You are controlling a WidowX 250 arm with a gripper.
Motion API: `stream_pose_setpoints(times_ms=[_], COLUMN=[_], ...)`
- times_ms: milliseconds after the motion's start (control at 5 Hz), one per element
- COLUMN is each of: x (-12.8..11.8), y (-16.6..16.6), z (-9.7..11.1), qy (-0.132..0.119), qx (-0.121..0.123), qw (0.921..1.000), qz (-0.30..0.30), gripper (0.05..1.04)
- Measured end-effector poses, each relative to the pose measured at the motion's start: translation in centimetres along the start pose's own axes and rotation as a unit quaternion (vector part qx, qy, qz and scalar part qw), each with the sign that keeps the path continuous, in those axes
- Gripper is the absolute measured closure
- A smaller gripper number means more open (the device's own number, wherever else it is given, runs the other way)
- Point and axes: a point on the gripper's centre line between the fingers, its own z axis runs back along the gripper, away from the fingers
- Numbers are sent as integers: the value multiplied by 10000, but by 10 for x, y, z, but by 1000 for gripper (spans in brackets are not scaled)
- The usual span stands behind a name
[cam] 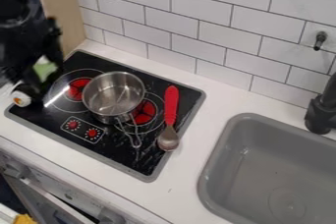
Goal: Put the green vegetable next to the red spoon.
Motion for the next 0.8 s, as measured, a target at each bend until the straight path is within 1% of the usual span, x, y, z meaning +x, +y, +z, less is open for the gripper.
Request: stream_pose_setpoints(times_ms=[200, 400, 600, 800], x=[-39, -91, -142, -185], y=[-20, -49, -71, -87], z=[21, 29, 9, -10], qy=[242, 344, 521, 548], qx=[-219, -308, -270, -140], qw=[9971, 9840, 9668, 9509], qz=[-693, -1719, -2488, -3043], gripper=[354, 354, 354, 354])
